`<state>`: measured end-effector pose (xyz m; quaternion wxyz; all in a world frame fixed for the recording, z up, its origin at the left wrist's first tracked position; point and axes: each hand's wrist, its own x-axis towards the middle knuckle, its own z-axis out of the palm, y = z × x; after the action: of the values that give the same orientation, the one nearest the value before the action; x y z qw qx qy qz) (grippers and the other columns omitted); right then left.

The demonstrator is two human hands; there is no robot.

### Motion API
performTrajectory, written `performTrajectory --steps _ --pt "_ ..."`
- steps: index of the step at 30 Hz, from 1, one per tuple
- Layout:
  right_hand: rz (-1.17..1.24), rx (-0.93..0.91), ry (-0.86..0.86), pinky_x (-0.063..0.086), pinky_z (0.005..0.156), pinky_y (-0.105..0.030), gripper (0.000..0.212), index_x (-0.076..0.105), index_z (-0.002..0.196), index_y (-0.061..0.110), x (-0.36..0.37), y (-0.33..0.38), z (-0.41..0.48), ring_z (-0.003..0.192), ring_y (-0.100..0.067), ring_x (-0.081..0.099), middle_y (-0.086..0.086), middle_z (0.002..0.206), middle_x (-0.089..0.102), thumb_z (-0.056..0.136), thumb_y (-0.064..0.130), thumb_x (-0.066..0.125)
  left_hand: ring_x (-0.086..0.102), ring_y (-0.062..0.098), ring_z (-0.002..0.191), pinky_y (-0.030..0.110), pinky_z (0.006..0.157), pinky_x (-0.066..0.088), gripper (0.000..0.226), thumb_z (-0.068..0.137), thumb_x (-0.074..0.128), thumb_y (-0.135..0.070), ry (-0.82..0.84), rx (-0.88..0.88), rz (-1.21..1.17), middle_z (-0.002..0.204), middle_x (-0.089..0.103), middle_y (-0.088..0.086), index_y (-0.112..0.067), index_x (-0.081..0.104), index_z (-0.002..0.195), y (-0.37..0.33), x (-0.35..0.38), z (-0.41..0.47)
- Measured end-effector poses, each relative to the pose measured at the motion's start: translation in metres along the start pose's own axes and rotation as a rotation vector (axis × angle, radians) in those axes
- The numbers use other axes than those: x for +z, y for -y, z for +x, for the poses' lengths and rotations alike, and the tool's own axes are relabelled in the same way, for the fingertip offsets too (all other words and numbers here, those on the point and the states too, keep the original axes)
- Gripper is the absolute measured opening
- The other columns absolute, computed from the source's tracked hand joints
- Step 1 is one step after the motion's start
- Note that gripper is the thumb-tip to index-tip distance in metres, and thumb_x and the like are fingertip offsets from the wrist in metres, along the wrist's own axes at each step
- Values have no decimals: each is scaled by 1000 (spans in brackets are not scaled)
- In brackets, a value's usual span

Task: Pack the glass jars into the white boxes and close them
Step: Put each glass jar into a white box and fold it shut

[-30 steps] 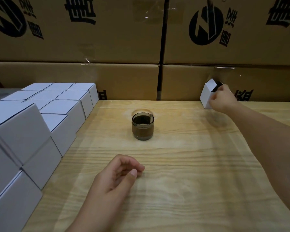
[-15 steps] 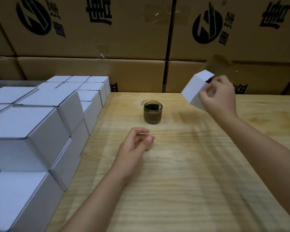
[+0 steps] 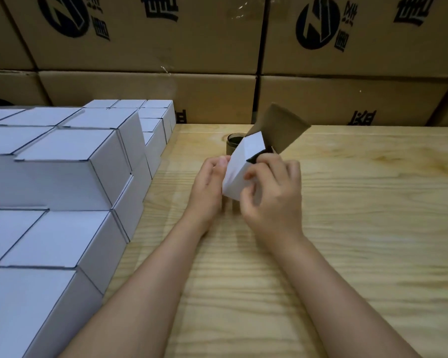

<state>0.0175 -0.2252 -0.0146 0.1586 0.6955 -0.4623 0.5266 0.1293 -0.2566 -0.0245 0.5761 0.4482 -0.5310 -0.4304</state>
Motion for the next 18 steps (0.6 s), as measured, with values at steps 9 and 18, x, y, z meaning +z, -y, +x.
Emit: performTrajectory --steps 9,18 --pt "127 -87 35 42 72 -37 23 65 78 1 14 -10 -10 74 -35 50 -10 90 65 74 2 43 50 -16 63 9 54 35 30 92 45 -59 -116 16 241 80 55 -14 -31 42 83 13 1 5" --pt "300 -24 56 35 86 -21 23 66 79 -2 16 -8 -11 89 -31 48 -18 102 59 79 1 43 59 -5 86 13 68 43 75 59 43 -78 -29 49 215 100 59 -16 -32 35 118 11 1 4"
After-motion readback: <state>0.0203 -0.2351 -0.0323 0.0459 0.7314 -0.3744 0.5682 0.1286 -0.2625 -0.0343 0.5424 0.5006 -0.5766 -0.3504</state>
